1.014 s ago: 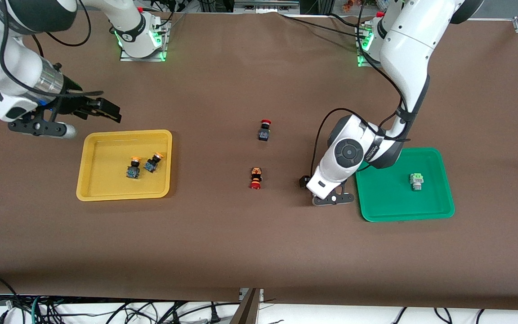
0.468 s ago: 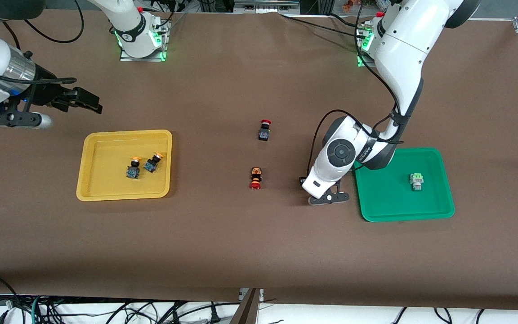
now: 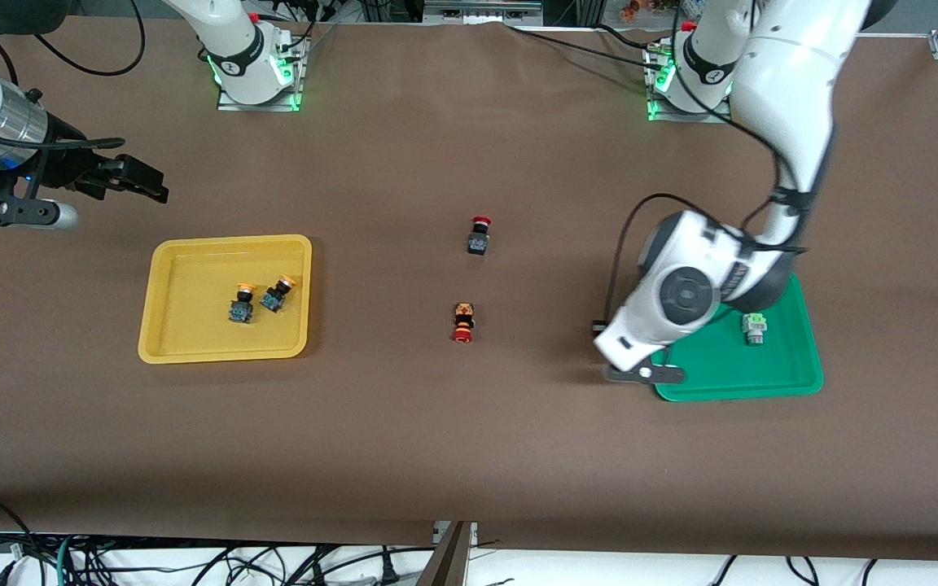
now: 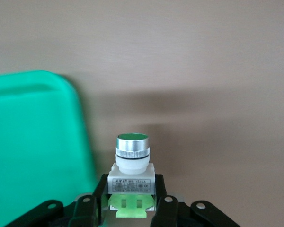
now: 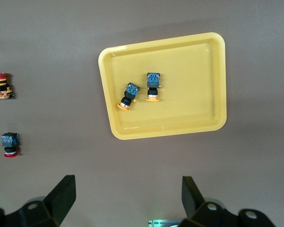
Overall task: Place green and yellow buttons in trays
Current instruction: 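Grasp the green button with the left gripper and lower it into the green tray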
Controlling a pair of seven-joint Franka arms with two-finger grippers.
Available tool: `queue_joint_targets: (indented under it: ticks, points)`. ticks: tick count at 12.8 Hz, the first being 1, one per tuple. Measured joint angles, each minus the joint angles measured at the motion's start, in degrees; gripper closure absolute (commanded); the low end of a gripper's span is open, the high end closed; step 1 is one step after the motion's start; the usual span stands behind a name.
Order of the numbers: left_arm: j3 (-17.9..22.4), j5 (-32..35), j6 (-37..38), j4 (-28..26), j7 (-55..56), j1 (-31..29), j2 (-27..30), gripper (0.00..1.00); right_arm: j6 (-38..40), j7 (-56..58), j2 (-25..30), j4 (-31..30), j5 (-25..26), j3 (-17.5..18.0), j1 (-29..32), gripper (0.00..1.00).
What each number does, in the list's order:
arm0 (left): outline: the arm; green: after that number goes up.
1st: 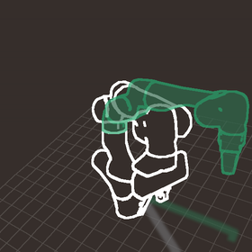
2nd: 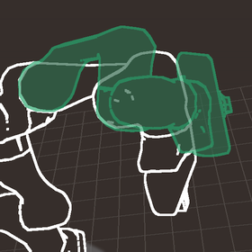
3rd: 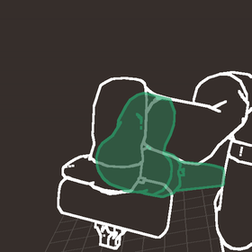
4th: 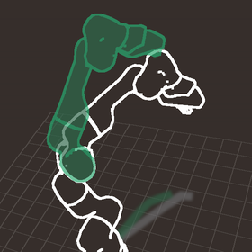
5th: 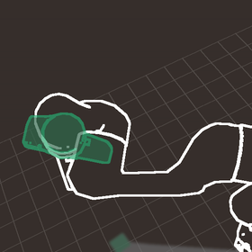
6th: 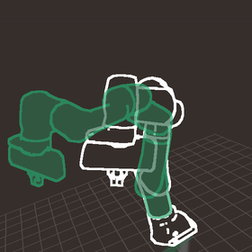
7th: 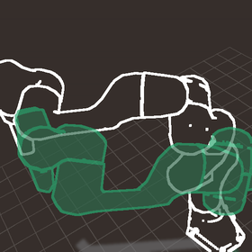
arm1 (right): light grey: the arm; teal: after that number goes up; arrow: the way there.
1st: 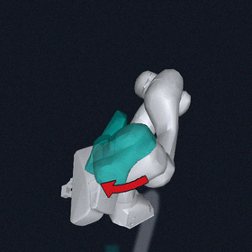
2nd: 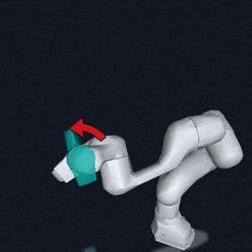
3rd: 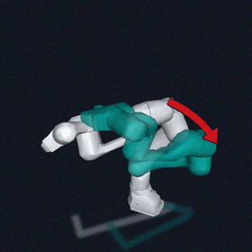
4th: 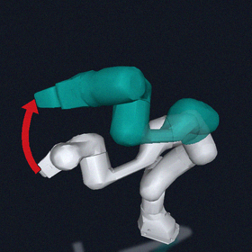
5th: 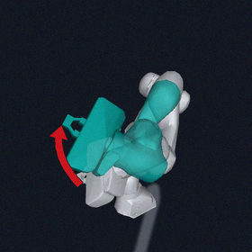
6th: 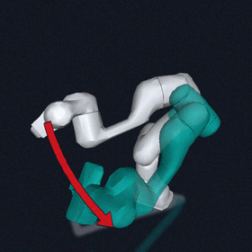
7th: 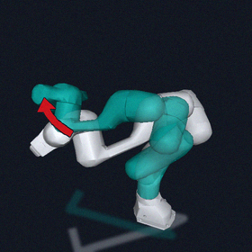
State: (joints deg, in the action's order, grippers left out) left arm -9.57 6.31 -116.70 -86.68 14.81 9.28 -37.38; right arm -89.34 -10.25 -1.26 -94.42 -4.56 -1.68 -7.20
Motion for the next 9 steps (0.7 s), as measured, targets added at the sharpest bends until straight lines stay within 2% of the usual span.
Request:
queue_joint_targets:
  ticks: [3, 5, 8, 9]
  points:
    - [1.3, 0.0, 1.9, -2.3, -14.4, -6.6, 1.7, 1.0, -0.2, 0.0, -0.1, 0.4, 1.3, 0.1, 0.2, 0.01]
    - [4.2, -2.6, 1.5, -5.1, -20.6, -7.8, 1.7, 1.0, 0.0, 0.0, -0.7, 2.1, 1.7, 0.3, 0.2, 0.01]
    - [7.8, -8.5, -6.7, -12.5, -26.5, -7.9, 1.9, 1.0, 0.0, 0.0, -1.3, 3.5, 3.7, 0.3, 0.3, 0.01]
    - [7.8, -8.8, -9.6, -15.1, -26.6, -7.8, 1.9, 0.93, 0.0, 0.0, -1.4, 3.5, 3.8, 0.3, 0.4, 0.01]
